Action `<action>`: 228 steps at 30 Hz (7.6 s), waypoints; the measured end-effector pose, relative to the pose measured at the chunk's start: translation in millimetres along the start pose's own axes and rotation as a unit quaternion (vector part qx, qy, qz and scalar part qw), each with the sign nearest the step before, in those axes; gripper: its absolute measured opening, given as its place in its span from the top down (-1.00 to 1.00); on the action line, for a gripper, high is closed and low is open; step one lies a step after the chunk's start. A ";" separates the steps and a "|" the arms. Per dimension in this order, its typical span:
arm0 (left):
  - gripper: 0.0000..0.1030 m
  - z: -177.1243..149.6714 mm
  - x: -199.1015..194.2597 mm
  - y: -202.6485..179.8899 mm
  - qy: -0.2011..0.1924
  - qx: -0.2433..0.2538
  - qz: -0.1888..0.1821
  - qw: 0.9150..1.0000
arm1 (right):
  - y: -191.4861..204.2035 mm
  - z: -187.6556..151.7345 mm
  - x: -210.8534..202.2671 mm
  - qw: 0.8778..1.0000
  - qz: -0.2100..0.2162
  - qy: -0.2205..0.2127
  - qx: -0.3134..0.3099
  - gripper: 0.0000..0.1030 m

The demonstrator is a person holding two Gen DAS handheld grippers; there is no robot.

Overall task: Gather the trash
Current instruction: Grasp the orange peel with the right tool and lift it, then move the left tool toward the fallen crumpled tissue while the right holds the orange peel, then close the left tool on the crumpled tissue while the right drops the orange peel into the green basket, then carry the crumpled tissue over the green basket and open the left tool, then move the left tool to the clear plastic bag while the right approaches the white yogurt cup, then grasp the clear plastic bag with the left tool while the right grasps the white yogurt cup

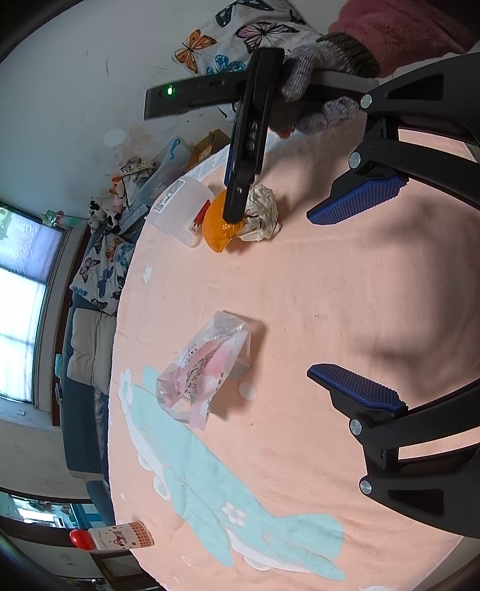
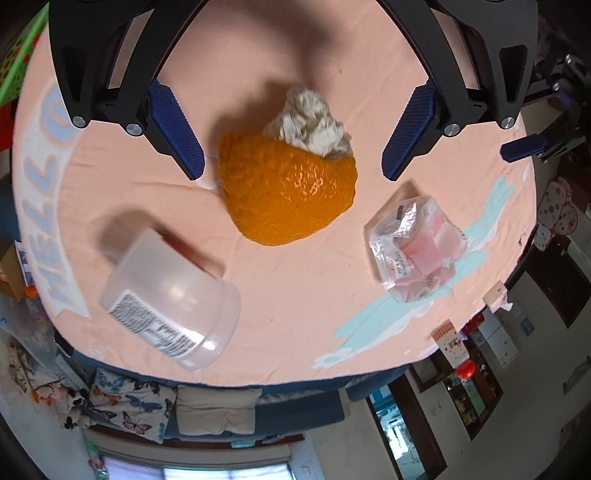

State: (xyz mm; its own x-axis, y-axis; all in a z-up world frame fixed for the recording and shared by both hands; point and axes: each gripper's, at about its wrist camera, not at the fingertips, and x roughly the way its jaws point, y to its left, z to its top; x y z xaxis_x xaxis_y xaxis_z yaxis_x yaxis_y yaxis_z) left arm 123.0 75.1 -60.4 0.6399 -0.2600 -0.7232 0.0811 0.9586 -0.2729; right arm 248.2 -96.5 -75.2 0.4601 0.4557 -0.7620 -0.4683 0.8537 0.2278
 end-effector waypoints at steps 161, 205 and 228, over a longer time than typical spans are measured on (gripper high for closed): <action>-0.44 11.7 71.9 -298.9 0.023 0.256 -0.142 0.956 | -189.1 -215.8 -277.1 0.943 -0.163 -0.166 0.237 -0.66; -0.65 85.1 50.2 62.7 -0.004 -0.172 0.104 0.980 | -72.4 74.2 -12.1 0.982 -0.027 0.024 -0.188 -0.88; -0.71 101.3 101.4 77.6 0.019 -0.251 0.105 0.962 | -67.4 94.1 83.0 0.961 -0.029 0.113 -0.249 -0.76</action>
State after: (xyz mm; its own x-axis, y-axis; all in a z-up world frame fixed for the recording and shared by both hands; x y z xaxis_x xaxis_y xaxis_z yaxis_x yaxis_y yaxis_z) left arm 271.6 134.8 -90.6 0.5719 -0.0798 -0.8164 -0.4331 0.8159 -0.3831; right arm 388.9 -92.6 -96.7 0.3478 0.2966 -0.8894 -0.7760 0.6234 -0.0956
